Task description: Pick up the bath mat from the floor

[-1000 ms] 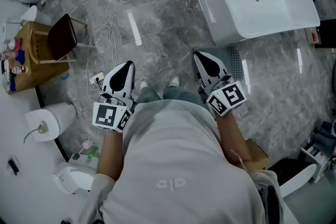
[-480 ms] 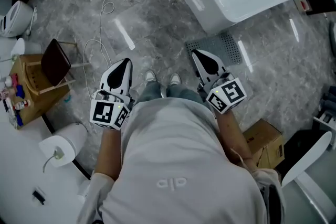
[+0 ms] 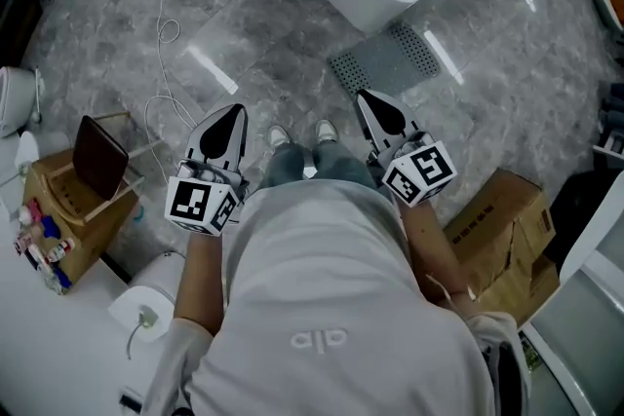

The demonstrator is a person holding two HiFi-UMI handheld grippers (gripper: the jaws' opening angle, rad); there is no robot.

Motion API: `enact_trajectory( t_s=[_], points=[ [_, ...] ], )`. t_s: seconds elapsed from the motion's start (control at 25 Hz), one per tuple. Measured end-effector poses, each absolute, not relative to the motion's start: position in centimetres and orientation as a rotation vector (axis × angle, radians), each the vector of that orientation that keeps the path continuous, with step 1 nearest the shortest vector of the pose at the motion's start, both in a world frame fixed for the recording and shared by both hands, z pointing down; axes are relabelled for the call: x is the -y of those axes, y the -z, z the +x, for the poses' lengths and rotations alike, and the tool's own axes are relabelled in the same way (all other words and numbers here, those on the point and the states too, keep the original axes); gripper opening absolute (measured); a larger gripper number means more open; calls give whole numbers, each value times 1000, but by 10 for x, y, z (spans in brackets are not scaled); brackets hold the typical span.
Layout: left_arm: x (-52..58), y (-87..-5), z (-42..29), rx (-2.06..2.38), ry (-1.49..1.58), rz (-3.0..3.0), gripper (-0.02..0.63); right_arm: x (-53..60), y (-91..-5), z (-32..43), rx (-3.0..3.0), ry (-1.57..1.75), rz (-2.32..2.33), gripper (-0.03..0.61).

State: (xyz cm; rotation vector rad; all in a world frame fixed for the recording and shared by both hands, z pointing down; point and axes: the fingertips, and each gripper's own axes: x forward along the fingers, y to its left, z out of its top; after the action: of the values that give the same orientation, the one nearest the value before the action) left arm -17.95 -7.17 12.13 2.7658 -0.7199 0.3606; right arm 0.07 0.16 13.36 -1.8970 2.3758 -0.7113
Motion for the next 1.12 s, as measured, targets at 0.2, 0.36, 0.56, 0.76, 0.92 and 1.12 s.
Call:
enact_trajectory(
  t_s=[0.2, 0.36, 0.56, 0.76, 0.92, 1.12],
  points=[
    [75, -145, -160, 588, -409, 2759, 15, -19, -160, 18, -2263, 785, -2035, 25],
    [79, -171, -147, 501, -465, 2738, 15, -37, -183, 34, -2146, 849, -2142, 25],
    [79, -203, -129, 374, -547, 2721, 17, -55, -216, 52, -2050, 932, -2248, 26],
    [74, -236, -113, 281, -634, 2691, 17, -70, -254, 67, -1977, 1036, -2323, 26],
    [73, -262, -98, 236, -718, 2677, 17, -76, -292, 82, -1947, 1125, -2355, 26],
    [77, -306, -83, 246, -815, 2617, 17, -86, -357, 103, -1917, 1287, -2362, 26]
  ],
)
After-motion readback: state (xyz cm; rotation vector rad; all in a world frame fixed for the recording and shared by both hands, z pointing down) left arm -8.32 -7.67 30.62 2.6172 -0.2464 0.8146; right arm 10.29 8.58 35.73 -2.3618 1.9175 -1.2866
